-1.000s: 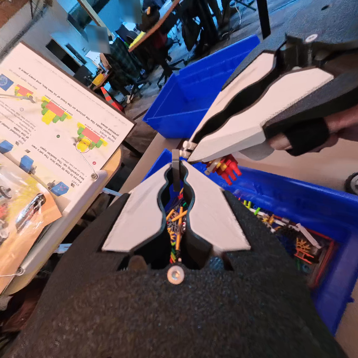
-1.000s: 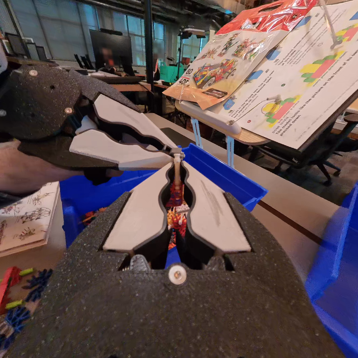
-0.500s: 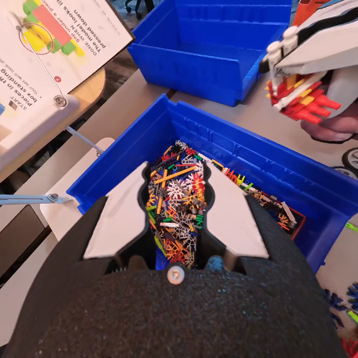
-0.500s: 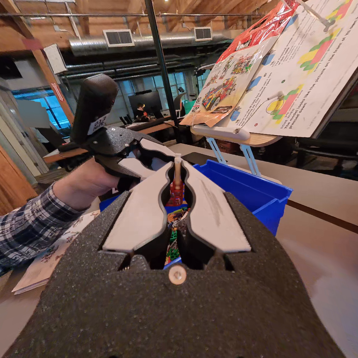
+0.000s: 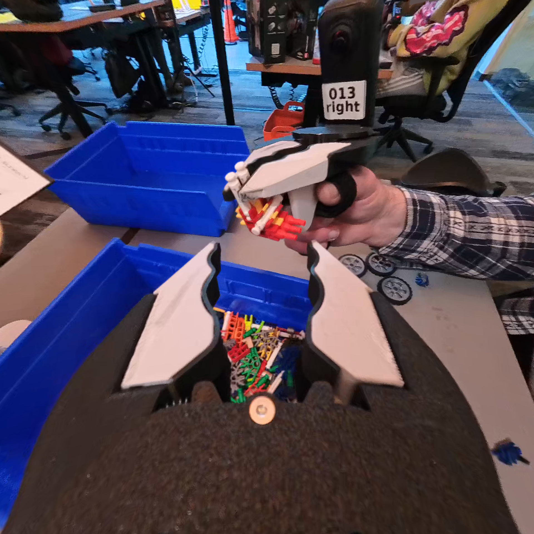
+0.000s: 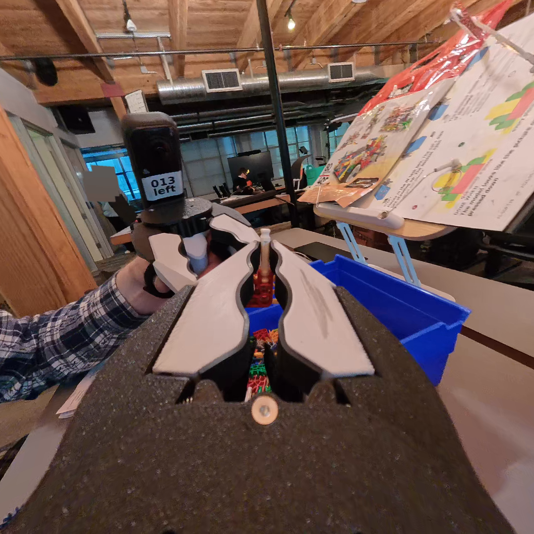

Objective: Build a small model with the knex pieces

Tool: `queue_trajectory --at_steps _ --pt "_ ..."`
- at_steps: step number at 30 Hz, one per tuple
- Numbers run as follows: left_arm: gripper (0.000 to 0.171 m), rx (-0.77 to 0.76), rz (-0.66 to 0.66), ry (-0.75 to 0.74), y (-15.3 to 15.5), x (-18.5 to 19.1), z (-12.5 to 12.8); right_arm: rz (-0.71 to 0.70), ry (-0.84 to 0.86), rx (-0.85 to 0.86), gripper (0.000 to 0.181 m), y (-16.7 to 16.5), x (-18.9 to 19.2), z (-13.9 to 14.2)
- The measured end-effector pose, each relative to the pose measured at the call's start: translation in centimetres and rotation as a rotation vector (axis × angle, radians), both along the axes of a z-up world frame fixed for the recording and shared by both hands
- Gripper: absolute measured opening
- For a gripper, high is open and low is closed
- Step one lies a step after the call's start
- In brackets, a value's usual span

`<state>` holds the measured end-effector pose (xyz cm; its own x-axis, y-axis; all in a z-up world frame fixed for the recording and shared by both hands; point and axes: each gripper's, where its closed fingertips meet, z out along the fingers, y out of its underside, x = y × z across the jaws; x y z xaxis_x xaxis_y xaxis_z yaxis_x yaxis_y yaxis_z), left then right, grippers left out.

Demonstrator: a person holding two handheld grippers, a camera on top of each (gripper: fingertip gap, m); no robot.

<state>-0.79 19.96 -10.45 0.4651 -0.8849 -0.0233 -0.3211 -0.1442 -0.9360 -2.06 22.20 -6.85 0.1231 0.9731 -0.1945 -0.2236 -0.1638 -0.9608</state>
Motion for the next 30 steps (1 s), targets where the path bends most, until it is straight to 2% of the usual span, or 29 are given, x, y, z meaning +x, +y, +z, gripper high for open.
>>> queue_trajectory --at_steps 3,5,21,22,25,26,27,30 --pt "0.049 0.004 -0.042 -0.031 -0.5 0.9 0.1 0.047 0.004 0.032 0.005 -1.1 -0.4 0.2" --pt "0.037 0.015 -0.091 -0.07 -1.2 1.4 0.5 0.065 0.022 0.034 0.005 -1.4 -0.4 0.5" --pt "0.034 0.078 -0.064 -0.051 -1.1 0.0 1.6 0.028 -0.016 0.095 0.007 -1.1 0.2 0.5" --pt "0.026 0.082 -0.052 -0.056 -0.8 -0.1 1.7 0.017 -0.017 0.11 0.007 -1.1 0.3 0.5" --pt "0.024 0.074 -0.058 -0.069 -0.8 -0.5 1.8 0.012 -0.02 0.127 0.006 -1.3 0.3 0.7" --pt "0.022 0.086 -0.045 -0.049 -0.7 -0.6 1.6 0.003 -0.022 0.128 0.005 -1.2 0.4 0.7" --pt "0.01 0.086 -0.044 -0.039 -0.6 -0.6 1.5 -0.006 -0.018 0.123 0.004 -1.0 0.5 0.8" --pt "0.003 0.079 -0.036 -0.088 -0.5 -0.7 2.0 -0.016 -0.01 0.118 0.004 -0.6 0.9 0.9"
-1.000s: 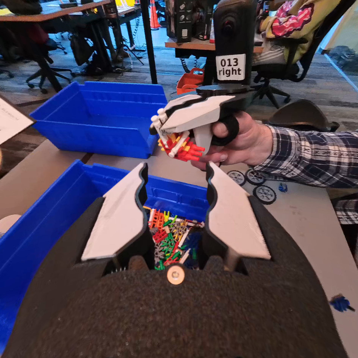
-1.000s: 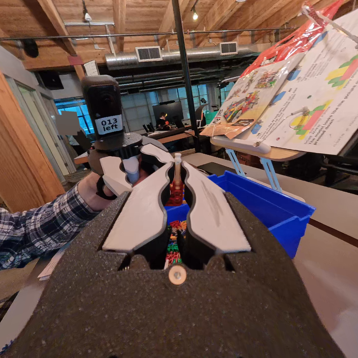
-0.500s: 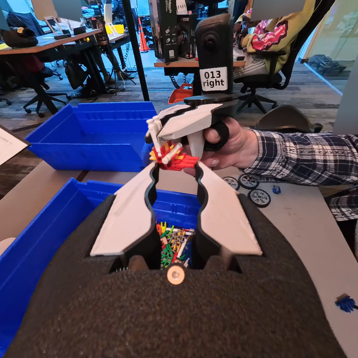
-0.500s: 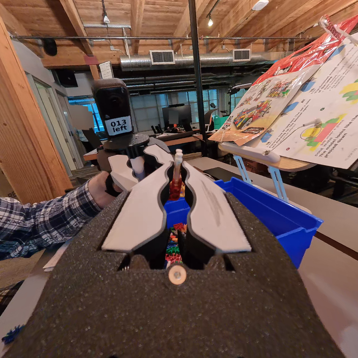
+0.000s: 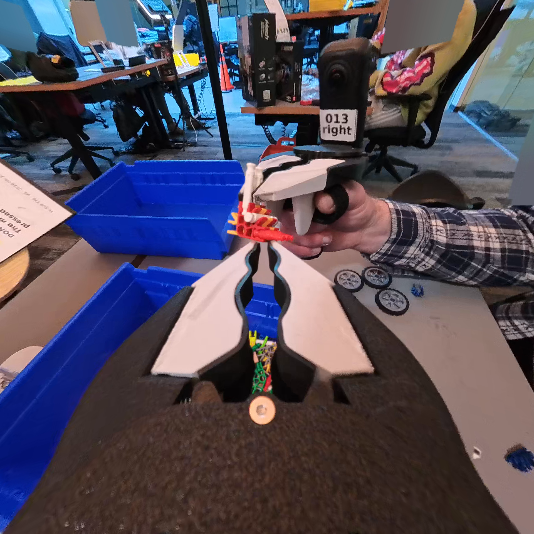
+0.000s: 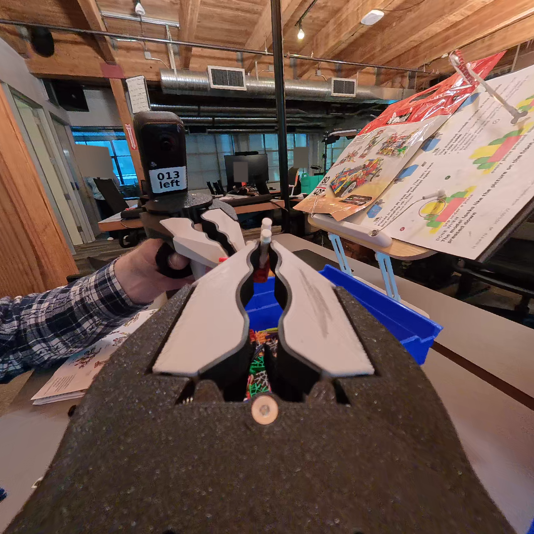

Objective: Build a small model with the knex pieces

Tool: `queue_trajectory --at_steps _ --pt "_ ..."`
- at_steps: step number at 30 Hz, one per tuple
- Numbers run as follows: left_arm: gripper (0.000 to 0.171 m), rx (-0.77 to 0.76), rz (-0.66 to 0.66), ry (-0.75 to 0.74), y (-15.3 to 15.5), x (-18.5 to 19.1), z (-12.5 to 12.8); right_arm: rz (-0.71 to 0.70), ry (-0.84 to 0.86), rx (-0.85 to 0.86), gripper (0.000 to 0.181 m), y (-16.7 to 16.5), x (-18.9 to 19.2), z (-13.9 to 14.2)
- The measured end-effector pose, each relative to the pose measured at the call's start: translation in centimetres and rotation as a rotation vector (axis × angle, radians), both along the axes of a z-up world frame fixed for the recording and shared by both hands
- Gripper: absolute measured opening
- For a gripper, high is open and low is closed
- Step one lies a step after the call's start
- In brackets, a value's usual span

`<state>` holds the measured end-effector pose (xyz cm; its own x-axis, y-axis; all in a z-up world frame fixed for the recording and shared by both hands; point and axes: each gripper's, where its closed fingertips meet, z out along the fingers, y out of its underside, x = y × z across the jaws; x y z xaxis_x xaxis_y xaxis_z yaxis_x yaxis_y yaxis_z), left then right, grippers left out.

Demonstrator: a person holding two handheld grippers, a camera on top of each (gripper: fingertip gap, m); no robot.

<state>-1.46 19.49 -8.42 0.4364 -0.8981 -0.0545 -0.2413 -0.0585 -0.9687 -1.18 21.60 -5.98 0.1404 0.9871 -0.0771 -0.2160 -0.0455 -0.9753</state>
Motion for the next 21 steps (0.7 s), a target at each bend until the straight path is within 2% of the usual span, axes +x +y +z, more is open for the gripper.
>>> queue_trajectory --at_steps 3,7,11,13,16,21 --pt "0.006 -0.029 -0.011 -0.03 0.0 -0.3 0.1 -0.031 -0.011 0.024 0.004 0.2 0.1 0.0" --pt "0.026 -0.105 -0.066 -0.072 -0.6 -0.3 0.3 -0.094 -0.007 0.071 0.004 0.5 0.2 0.4" --pt "0.031 -0.128 -0.071 -0.072 -0.7 0.1 0.0 -0.163 -0.048 0.16 0.004 0.6 0.1 0.3" --pt "0.028 -0.141 -0.057 -0.078 -0.5 0.3 -0.2 -0.176 -0.063 0.199 0.004 0.3 -0.2 0.2" --pt "0.014 -0.158 -0.046 -0.102 -0.2 0.4 -0.3 -0.192 -0.059 0.254 0.004 -0.2 -0.2 0.6" --pt "0.008 -0.17 -0.043 -0.132 0.1 0.7 -0.4 -0.222 -0.072 0.299 0.005 -0.2 -0.1 0.8"
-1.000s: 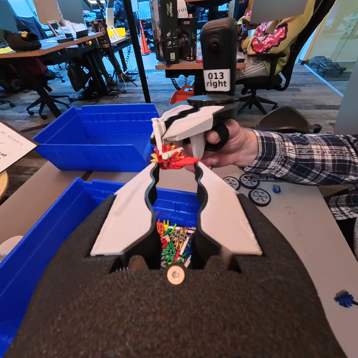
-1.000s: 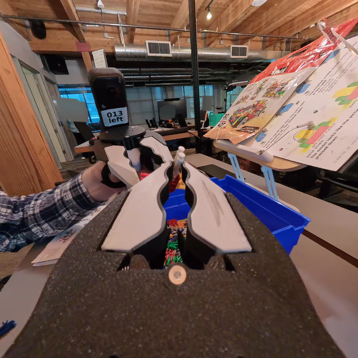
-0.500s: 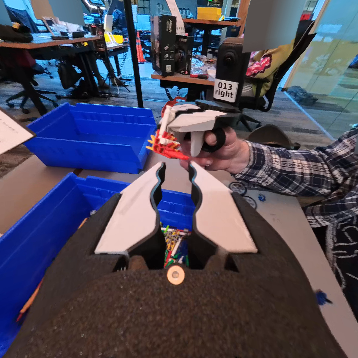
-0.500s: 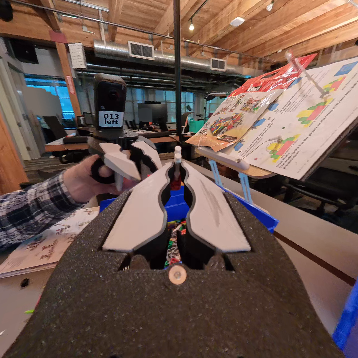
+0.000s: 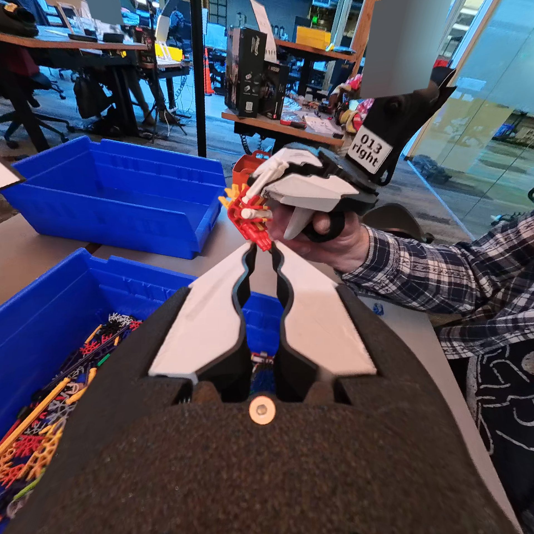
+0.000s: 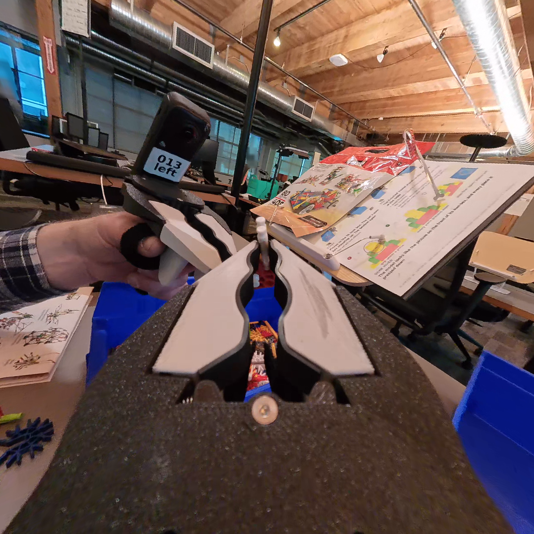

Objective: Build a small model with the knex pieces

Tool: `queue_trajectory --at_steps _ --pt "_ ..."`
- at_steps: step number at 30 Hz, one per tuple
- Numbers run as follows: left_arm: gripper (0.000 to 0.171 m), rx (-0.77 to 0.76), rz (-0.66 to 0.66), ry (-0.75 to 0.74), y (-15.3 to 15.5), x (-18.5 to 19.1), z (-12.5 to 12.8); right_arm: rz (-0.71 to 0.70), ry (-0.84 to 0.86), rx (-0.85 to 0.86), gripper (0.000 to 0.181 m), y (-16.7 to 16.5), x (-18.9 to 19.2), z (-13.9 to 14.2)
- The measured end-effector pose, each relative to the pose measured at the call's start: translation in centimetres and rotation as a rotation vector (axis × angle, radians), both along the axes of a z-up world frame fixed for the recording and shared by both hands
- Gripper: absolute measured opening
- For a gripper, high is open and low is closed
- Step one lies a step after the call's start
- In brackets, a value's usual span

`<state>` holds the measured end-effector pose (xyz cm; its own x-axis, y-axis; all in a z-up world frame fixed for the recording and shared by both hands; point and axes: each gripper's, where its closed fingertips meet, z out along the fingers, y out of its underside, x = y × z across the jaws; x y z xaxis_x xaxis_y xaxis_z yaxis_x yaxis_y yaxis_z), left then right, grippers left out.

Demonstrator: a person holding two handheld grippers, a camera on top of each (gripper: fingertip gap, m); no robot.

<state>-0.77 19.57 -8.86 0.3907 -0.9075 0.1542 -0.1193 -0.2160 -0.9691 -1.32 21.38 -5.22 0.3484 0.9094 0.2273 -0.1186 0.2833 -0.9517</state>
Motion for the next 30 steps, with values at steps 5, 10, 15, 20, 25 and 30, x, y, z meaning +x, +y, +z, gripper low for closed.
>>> queue_trajectory --at_steps 5,10,15,20,25,30 --pt "0.006 -0.002 -0.011 -0.049 -0.1 0.1 0.5 0.006 0.021 -0.001 0.005 0.0 0.3 0.3" --pt "0.005 0.035 0.027 -0.03 0.3 -0.1 0.6 0.01 0.029 -0.001 0.006 0.0 0.4 0.4" --pt "0.002 0.123 0.113 0.049 1.1 -0.8 0.6 0.019 0.036 -0.021 0.009 0.1 0.4 0.4" --pt "0.002 0.206 0.175 0.114 1.5 -1.3 0.9 0.027 0.037 -0.031 0.011 0.1 0.4 0.3" --pt "0.0 0.426 0.323 0.304 2.4 -2.7 1.5 0.063 0.043 -0.067 0.018 0.0 0.3 0.1" --pt "0.0 0.595 0.417 0.431 2.6 -3.7 2.5 0.122 0.118 -0.208 0.034 0.8 0.9 0.3"
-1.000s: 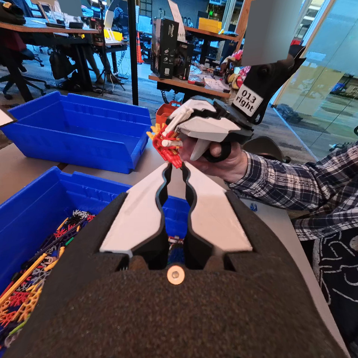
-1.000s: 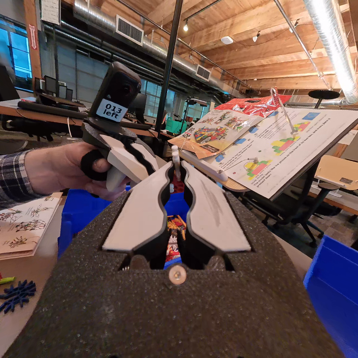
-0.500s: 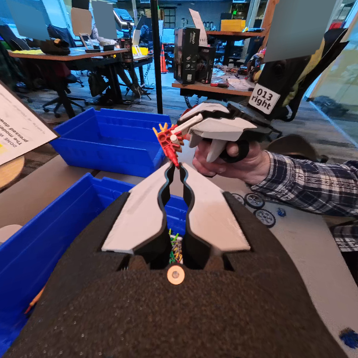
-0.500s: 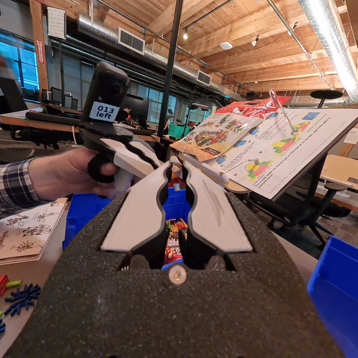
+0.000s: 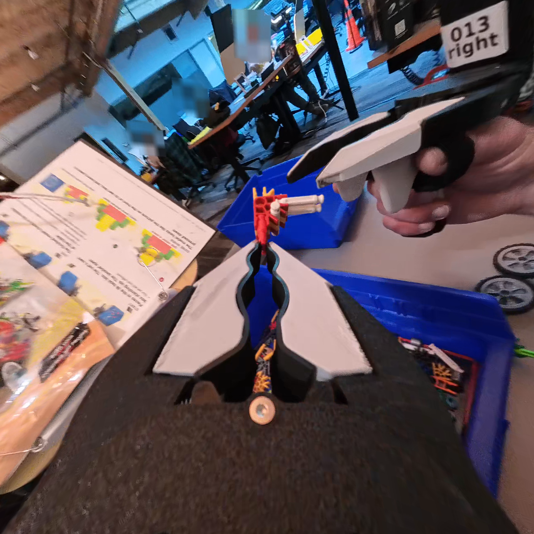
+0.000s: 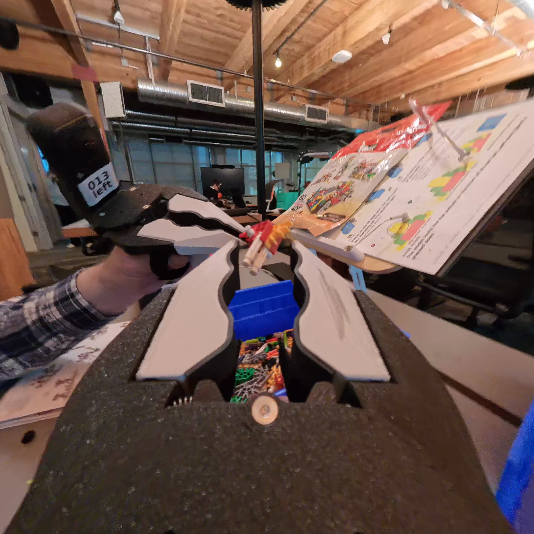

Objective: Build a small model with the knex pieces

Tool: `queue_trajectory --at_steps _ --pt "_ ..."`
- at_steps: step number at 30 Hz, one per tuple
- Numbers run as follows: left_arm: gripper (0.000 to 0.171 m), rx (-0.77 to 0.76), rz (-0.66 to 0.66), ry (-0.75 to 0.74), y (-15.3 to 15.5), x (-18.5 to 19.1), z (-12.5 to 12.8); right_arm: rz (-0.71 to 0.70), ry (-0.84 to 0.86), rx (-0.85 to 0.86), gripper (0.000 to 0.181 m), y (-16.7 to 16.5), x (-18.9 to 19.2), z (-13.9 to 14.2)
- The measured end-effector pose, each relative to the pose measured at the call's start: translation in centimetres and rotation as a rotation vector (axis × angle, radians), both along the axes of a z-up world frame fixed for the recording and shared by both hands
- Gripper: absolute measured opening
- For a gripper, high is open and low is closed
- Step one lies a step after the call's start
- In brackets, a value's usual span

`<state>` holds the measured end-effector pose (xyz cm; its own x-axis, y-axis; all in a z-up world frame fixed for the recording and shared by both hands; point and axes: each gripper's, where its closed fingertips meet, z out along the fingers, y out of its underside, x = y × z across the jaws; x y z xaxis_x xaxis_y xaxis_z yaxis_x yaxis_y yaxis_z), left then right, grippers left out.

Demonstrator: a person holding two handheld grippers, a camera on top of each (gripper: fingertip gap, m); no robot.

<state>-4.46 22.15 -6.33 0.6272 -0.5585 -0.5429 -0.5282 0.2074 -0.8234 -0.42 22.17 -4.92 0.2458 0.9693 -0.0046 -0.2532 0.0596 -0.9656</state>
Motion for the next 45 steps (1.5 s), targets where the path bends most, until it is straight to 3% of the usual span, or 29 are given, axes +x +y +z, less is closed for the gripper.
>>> queue_trajectory --at_steps 3,8,12,19,25,34,45 --pt "0.0 0.079 0.005 0.064 -0.3 0.4 0.2 0.063 -0.007 -0.121 0.046 0.6 -0.3 -0.9" --pt "0.0 0.222 -0.031 0.216 -1.5 1.9 0.1 0.214 0.048 -0.245 0.046 -0.3 -0.6 -0.8" --pt "0.0 0.287 -0.03 0.283 -1.9 2.2 0.1 0.273 0.084 -0.27 0.034 -0.9 -0.3 -0.3" --pt "0.0 0.353 -0.012 0.343 -2.1 2.0 0.3 0.368 0.069 -0.328 0.033 -1.7 -0.8 -0.8" --pt "0.0 0.37 -0.019 0.376 -2.0 2.3 -0.2 0.36 0.064 -0.304 0.029 -1.9 -0.9 -0.7" --pt "0.006 0.382 0.007 0.355 -1.6 2.4 -0.1 0.239 0.007 -0.224 0.029 -1.1 -1.2 -1.3" --pt "0.002 0.368 0.033 0.362 -1.3 2.5 -0.3 0.204 0.013 -0.195 0.029 -1.1 -1.3 -1.1"
